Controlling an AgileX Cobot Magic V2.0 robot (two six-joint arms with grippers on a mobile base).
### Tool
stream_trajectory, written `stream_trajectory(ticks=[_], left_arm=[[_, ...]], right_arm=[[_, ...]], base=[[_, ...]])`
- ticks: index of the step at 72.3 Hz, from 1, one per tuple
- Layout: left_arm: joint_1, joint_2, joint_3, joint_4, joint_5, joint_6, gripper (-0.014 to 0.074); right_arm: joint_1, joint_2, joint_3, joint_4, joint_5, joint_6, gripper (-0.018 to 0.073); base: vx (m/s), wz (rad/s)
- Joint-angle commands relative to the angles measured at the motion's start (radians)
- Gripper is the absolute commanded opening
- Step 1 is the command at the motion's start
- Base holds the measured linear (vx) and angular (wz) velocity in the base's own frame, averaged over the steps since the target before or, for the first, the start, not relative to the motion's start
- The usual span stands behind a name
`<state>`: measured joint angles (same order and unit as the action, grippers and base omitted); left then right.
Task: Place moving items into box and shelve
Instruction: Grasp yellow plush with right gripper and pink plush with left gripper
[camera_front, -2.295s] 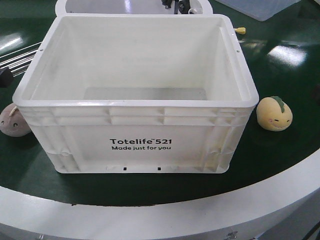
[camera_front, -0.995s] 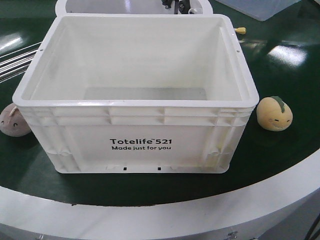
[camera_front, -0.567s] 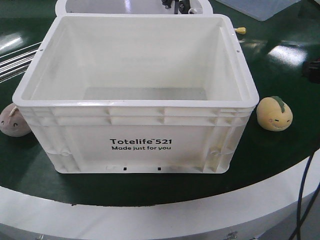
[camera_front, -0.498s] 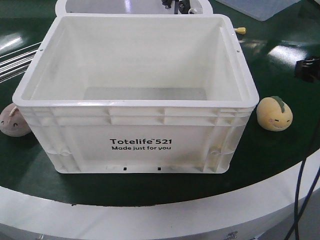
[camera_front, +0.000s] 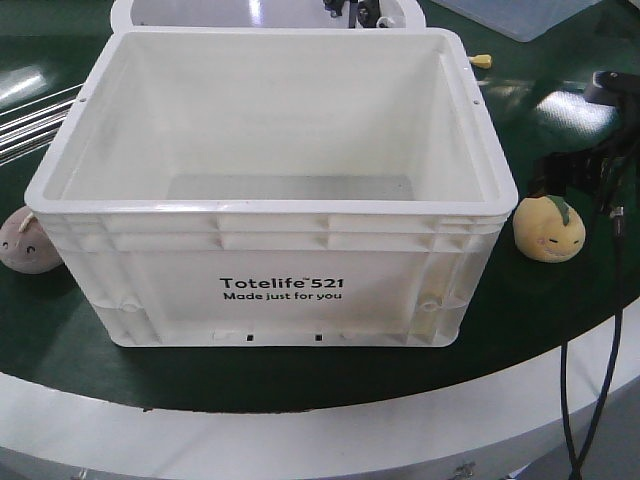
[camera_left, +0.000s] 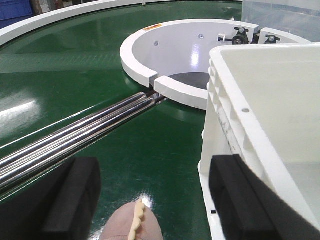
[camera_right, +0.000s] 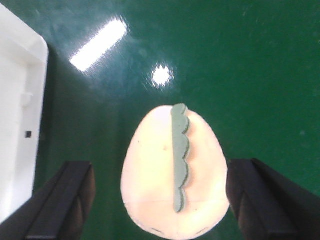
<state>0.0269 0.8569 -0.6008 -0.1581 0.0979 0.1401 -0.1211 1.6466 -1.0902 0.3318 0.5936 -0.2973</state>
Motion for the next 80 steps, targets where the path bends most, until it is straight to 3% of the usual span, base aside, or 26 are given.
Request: stream_trajectory(ticks=[1,20,29,32,47,64,80], left_arm=[[0.003,-0.006,-0.036,-0.002,-0.078,-0.002,0.0568],[0.003,-0.006,-0.036,-0.002,-0.078,-0.002,0.0568],[0.003,-0.006,-0.036,-0.002,-0.078,-0.003,0.0568],[0.003,-0.006,-0.036,-0.003,-0.078,-0.003,0.0568],[0.017,-0.006,-0.036,-0.003,-0.087,-0.013,0.0568],[0.05,0.022,-0.09,-0.011,-0.061,-0.02,0.0566],[0.05,0.165,-0.196,-0.011,-0.022,-0.02,0.0566]], right_arm=[[-0.008,-0.02,-0.034,0.0,-0.032,-0.017,0.0585],[-0.008,0.046,-0.034,-0.03,-0.031,-0.016,0.0585],[-0.008,0.072,-0.034,-0.059,-0.026,-0.008,0.0533],[-0.008,0.081,-0.034,-0.067,-0.024,-0.004,0.0489],[-0.008,0.107,-0.034,-0.065,0.004,-0.003,-0.0015],[-0.008,0.107,-0.034,-0.063,0.003,-0.007,-0.0009],[-0.008,0.107,-0.034,-0.062,0.001,-0.007,-0.0009]], base=[[0.0,0.0],[0.0,0.0],[0.0,0.0],[0.0,0.0],[0.0,0.0],[0.0,0.0],[0.0,0.0]])
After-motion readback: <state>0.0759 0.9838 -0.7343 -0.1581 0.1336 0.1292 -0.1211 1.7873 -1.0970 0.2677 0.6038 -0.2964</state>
